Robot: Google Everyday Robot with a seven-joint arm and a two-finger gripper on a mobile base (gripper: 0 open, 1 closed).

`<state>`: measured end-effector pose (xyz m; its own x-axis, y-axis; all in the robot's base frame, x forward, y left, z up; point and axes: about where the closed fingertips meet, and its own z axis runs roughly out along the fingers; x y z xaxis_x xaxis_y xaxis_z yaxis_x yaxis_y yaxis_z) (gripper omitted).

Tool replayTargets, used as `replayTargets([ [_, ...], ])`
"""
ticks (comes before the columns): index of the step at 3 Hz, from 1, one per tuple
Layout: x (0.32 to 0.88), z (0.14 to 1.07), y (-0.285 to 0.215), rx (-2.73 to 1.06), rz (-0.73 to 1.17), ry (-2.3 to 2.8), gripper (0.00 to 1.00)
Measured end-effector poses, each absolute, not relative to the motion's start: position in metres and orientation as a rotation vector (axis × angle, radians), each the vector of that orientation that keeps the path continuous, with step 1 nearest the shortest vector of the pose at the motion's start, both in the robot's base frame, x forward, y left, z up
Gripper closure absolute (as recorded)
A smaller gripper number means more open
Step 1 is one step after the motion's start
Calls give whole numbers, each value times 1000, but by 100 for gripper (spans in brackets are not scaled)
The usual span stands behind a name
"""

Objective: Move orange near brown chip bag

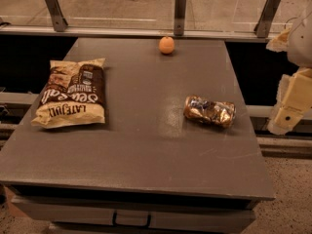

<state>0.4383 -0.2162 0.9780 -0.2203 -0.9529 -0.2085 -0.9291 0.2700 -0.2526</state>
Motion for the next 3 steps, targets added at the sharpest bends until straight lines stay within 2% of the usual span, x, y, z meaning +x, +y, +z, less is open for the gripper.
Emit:
replayTargets([
  [1, 438, 978, -216, -1721, -105, 2227, 0],
  [2, 474, 969, -220, -1698, -94, 2171, 0],
  [3, 547, 953, -224, -1638, -60, 2076, 0],
])
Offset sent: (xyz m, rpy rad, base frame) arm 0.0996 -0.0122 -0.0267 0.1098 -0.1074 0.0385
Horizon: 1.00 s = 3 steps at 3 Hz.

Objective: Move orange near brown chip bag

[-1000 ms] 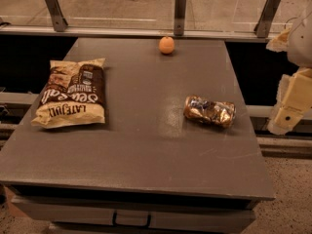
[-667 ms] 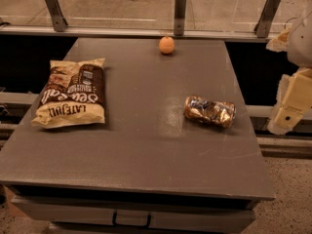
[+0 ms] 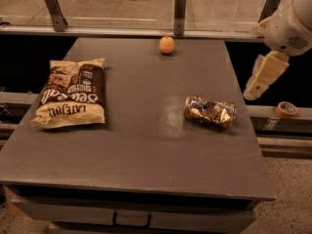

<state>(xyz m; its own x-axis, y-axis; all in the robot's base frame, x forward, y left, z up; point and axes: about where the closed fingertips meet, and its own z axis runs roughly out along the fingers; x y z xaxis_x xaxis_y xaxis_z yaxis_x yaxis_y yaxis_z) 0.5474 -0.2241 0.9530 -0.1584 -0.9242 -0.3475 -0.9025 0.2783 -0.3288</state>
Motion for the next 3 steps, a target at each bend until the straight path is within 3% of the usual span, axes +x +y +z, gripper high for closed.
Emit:
replayTargets([
  [2, 690, 922, -197, -1488, 57, 1926, 0],
  [3, 699, 919, -198, -1478, 62, 1921, 0],
])
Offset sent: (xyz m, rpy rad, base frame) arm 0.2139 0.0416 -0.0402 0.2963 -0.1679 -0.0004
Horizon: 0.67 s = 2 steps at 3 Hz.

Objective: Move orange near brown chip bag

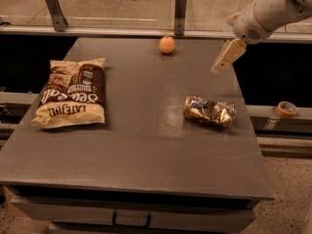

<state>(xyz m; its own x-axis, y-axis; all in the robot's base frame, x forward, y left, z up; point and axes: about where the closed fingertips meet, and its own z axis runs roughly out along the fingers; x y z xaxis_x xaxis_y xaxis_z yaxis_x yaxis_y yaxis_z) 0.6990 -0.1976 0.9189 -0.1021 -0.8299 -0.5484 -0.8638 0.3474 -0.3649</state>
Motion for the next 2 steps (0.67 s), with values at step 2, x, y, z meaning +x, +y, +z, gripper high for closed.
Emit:
replayTargets([
  [2, 740, 902, -184, -1311, 110, 1929, 0],
])
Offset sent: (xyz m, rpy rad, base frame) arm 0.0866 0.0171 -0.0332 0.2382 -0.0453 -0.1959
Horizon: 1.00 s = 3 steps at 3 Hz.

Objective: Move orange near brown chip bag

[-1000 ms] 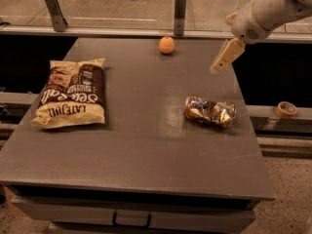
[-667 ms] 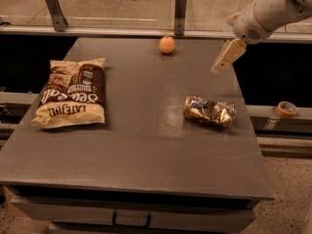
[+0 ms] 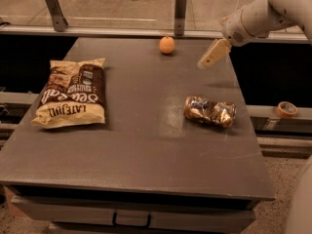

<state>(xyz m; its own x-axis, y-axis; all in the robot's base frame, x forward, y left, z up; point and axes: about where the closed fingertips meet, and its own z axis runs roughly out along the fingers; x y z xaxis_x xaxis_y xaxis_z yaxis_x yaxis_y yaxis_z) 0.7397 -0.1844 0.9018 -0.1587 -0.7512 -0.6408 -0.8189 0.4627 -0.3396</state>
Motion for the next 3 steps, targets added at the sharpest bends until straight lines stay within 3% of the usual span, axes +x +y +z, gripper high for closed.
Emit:
replayTargets([
  [3, 803, 877, -89, -1105, 437, 1849, 0],
])
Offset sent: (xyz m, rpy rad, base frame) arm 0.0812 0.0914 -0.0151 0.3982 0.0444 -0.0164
